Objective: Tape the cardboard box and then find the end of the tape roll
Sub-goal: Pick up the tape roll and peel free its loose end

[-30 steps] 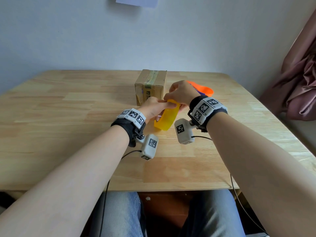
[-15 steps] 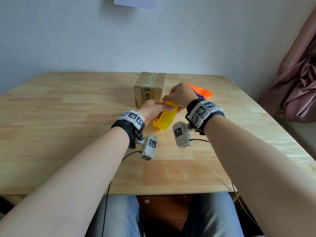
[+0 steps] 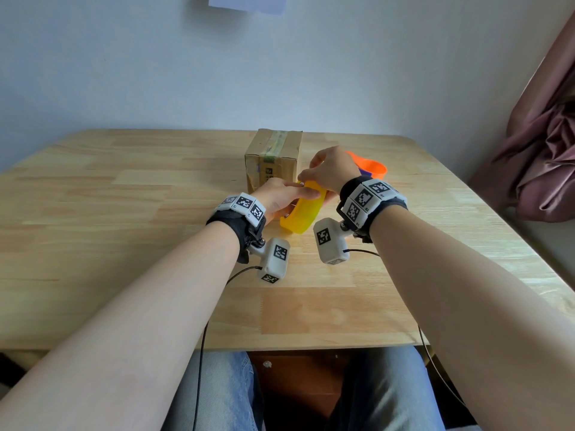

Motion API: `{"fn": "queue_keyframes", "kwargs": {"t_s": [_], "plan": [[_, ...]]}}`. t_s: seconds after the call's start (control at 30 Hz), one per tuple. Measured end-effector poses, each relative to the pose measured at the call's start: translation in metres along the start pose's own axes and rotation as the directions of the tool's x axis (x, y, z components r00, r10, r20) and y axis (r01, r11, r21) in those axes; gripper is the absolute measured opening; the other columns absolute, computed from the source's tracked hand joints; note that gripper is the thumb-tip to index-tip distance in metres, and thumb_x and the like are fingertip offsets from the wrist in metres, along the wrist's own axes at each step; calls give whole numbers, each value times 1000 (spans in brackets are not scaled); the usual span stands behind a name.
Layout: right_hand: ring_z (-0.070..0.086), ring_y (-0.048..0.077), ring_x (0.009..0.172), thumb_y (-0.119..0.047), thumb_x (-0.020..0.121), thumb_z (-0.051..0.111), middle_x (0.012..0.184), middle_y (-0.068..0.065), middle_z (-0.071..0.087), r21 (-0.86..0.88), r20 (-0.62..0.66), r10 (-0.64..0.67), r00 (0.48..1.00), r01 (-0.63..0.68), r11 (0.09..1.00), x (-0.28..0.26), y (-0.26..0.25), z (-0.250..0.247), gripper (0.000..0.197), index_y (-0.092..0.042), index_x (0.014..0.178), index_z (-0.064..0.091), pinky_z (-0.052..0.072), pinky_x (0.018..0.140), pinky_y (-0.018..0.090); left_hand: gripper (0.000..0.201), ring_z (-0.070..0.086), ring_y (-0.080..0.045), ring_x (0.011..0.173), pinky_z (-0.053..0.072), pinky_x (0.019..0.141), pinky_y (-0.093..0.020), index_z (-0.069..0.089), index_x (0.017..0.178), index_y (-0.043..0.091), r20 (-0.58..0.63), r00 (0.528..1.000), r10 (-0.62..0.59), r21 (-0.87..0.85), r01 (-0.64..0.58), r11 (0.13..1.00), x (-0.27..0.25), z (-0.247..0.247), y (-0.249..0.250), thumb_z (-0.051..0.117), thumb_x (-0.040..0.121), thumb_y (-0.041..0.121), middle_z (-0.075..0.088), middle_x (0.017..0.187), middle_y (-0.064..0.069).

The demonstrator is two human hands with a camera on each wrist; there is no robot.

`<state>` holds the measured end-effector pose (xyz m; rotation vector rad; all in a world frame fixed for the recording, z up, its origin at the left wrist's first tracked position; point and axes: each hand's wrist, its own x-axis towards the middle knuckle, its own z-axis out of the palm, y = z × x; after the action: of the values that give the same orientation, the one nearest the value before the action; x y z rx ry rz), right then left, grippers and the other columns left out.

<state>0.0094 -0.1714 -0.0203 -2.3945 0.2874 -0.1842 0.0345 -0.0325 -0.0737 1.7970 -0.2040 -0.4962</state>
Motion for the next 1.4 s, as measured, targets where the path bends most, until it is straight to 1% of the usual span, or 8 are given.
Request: {"fn": "queue_keyframes", "kwargs": {"t_s": [0.23,0.4,0.53,0.7,0.83,1.0,1.2,1.4], "plan": [[75,29,77,-33,84,80,89,9,78,-44,-7,-1,1000,1,999,1,3,3,21,-16,79,69,65,73,41,52,74,-27,104,57,97,-42,72,128,9,4,1000,4,-8,-4,1000,1,1,1,86,82,28,79,111,-10],[76,32,83,-32,84,81,96,9,77,-8,-1,-4,1000,4,1000,1,3,1,29,-14,103,70,65,80,47,50,73,-26,104,56,96,-41,73,127,8,10,1000,1,-20,-1,1000,0,1,1,85,82,27,78,111,-10],[76,34,85,-30,84,81,98,11,78,3,19,-1,1000,1,1000,3,-1,-1,27,-12,102,71,65,83,49,51,74,-28,100,59,90,-41,71,126,4,7,1000,-21,-32,21,999,2,-1,6,85,83,26,79,108,-12],[75,31,85,-37,87,79,98,12,79,-26,31,15,999,-14,1000,4,2,-1,26,-13,91,70,63,77,39,52,75,-32,109,57,102,-50,71,124,4,9,1000,-24,-5,24,1000,3,0,9,86,82,29,79,113,-15],[76,33,85,-37,85,81,97,10,77,20,7,19,1000,-19,1000,5,6,0,31,-16,102,66,65,81,47,52,75,-31,109,56,104,-50,72,123,4,21,1000,-14,9,13,1000,3,1,8,87,80,31,80,113,-14],[78,33,73,-36,90,78,93,13,78,46,59,8,998,-10,999,5,5,1,28,-11,98,71,67,74,48,50,74,-32,111,56,103,-49,72,124,4,26,1000,7,-18,-6,1000,2,-1,5,85,83,28,79,115,-15],[75,24,80,-29,100,68,104,8,72,203,128,-37,991,10,979,2,11,-3,28,-15,124,72,67,62,42,57,75,-37,110,56,102,-48,71,126,0,34,999,20,-135,-15,991,3,-12,-9,85,82,33,80,110,-20],[65,16,76,-29,97,71,90,2,67,157,126,-84,988,64,985,2,13,-4,18,-19,112,77,65,56,33,50,74,-38,114,55,106,-51,69,128,0,68,997,22,-199,-8,980,-4,-15,-15,82,87,27,78,115,-23]]}}
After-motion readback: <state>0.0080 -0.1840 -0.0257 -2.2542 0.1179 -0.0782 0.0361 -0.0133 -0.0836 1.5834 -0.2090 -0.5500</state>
